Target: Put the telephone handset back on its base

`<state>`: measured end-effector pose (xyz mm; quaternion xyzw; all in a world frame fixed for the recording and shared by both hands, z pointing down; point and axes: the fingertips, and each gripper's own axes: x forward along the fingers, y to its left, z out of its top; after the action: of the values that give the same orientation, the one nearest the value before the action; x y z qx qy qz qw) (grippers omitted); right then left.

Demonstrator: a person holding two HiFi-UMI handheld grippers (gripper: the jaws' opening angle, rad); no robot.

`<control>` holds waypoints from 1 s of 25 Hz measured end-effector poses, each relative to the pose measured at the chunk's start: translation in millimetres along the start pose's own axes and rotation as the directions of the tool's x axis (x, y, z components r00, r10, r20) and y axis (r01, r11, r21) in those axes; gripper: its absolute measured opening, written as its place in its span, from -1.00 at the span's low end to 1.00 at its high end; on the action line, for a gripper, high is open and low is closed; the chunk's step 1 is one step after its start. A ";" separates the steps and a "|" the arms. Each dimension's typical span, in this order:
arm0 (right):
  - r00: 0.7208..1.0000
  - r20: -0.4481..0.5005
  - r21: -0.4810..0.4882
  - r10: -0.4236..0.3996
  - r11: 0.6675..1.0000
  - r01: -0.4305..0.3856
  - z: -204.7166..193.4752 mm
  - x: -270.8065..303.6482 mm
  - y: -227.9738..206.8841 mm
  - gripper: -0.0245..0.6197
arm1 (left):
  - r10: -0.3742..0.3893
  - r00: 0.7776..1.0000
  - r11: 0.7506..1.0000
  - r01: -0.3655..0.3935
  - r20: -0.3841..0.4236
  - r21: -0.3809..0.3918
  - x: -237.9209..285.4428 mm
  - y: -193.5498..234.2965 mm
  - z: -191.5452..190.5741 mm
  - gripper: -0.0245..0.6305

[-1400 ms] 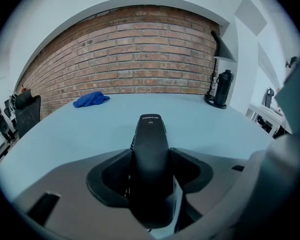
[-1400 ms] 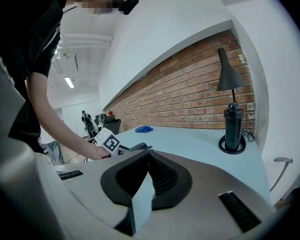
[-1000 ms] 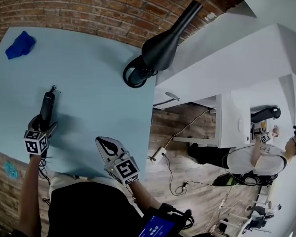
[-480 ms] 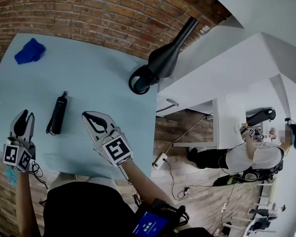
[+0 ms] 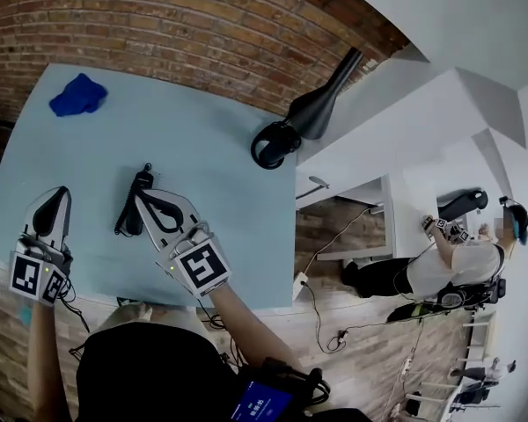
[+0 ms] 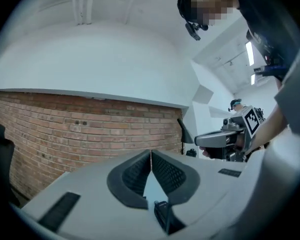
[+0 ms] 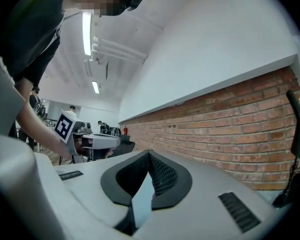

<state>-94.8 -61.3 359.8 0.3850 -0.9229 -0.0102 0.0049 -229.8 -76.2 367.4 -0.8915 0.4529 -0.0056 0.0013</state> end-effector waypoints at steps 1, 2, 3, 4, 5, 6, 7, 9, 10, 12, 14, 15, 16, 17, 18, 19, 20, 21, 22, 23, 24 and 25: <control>1.000 -0.014 0.008 -0.003 1.000 0.003 -7.6 1.1 6.7 -0.89 | 0.006 1.000 1.000 -0.006 -0.028 -0.007 -4.3 -0.1 -12.2 -0.82; 1.000 -0.028 0.016 -0.010 1.000 0.010 -15.8 1.2 11.6 -0.89 | 0.007 0.998 1.000 -0.008 -0.058 -0.021 -8.4 -1.5 -25.3 -0.84; 0.999 -0.042 0.019 -0.017 1.000 0.018 -24.6 0.2 15.8 -0.89 | 0.004 0.996 0.999 -0.007 -0.084 -0.037 -12.7 -3.9 -38.4 -0.84; 0.998 -0.054 0.021 -0.022 1.000 0.024 -33.8 -1.6 20.0 -0.89 | -0.001 0.995 0.999 -0.004 -0.102 -0.047 -16.8 -6.8 -50.0 -0.84; 0.997 -0.067 0.027 -0.026 0.999 0.028 -43.7 -4.3 24.2 -0.89 | -0.005 0.993 0.999 0.000 -0.115 -0.048 -20.3 -10.1 -60.3 -0.84; 0.996 -0.084 0.038 -0.026 0.999 0.030 -54.4 -7.8 28.4 -0.89 | -0.009 0.991 0.999 0.003 -0.131 -0.045 -23.1 -14.1 -70.4 -0.84; 0.994 -0.109 0.048 -0.024 0.998 0.030 -65.8 -12.2 32.4 -0.89 | -0.014 0.988 0.999 0.007 -0.151 -0.044 -25.4 -18.7 -80.4 -0.84; 0.986 -0.164 0.056 -0.019 0.998 0.028 -88.0 -22.6 38.6 -0.89 | -0.026 0.982 0.998 0.016 -0.188 -0.053 -29.0 -28.1 -98.9 -0.84; 0.983 -0.182 0.059 -0.016 0.998 0.027 -95.4 -27.1 40.6 -0.89 | -0.030 0.980 0.998 0.019 -0.198 -0.061 -29.9 -32.0 -106.1 -0.84; 0.979 -0.203 0.062 -0.013 0.998 0.027 -104.8 -35.5 42.2 -0.89 | -0.037 0.978 0.997 0.022 -0.205 -0.074 -29.4 -39.4 -115.6 -0.84; 0.976 -0.219 0.060 -0.018 0.998 0.032 -112.5 -44.1 41.2 -0.89 | -0.046 0.976 0.995 0.027 -0.212 -0.094 -28.5 -47.4 -123.9 -0.84; 0.974 -0.225 0.058 -0.023 0.998 0.037 -115.8 -47.9 40.2 -0.89 | -0.052 0.974 0.994 0.029 -0.219 -0.106 -28.7 -51.3 -128.1 -0.84; 0.973 -0.230 0.060 -0.026 0.997 0.041 -118.9 -50.9 39.2 -0.89 | -0.056 0.973 0.993 0.031 -0.225 -0.114 -29.0 -54.3 -131.0 -0.84; 0.972 -0.235 0.065 -0.029 0.997 0.045 -121.7 -52.9 37.9 -0.89 | -0.057 0.972 0.993 0.030 -0.229 -0.116 -28.7 -55.9 -131.8 -0.84; 0.971 -0.239 0.073 -0.030 0.996 0.049 -124.1 -53.8 36.8 -0.89 | -0.056 0.971 0.993 0.030 -0.231 -0.114 -28.1 -56.2 -131.4 -0.84; 0.970 -0.241 0.082 -0.031 0.995 0.052 -126.1 -54.1 35.8 -0.89 | -0.055 0.970 0.994 0.029 -0.236 -0.110 -27.8 -55.9 -131.3 -0.84; 0.970 -0.242 0.091 -0.031 0.994 0.054 -128.1 -54.7 34.8 -0.89 | -0.054 0.968 0.994 0.028 -0.245 -0.107 -27.8 -55.9 -132.5 -0.84; 0.970 -0.241 0.097 -0.031 0.994 0.056 -129.8 -55.7 33.5 -0.89 | -0.052 0.965 0.994 0.026 -0.255 -0.106 -27.6 -56.3 -134.7 -0.84; 0.971 -0.238 0.102 -0.032 0.993 0.058 -131.1 -57.3 31.5 -0.89 | -0.049 0.963 0.994 0.022 -0.265 -0.105 -26.3 -57.2 -136.8 -0.84; 0.972 -0.234 0.107 -0.034 0.992 0.060 -132.2 -59.4 29.2 -0.89 | -0.046 0.961 0.994 0.018 -0.272 -0.105 -24.1 -59.1 -138.6 -0.84; 0.973 -0.229 0.113 -0.034 0.992 0.061 -133.3 -61.9 27.0 -0.89 | -0.045 0.959 0.994 0.016 -0.280 -0.107 -21.4 -62.1 -140.6 -0.84; 0.974 -0.224 0.118 -0.033 0.991 0.061 -134.4 -64.4 25.0 -0.89 | -0.047 0.956 0.994 0.016 -0.289 -0.109 -18.7 -66.0 -142.9 -0.84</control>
<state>-65.1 0.0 494.6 0.4049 -0.9061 0.0903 0.0835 -189.1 -21.8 510.7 -0.8869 0.4336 -0.1130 -0.1125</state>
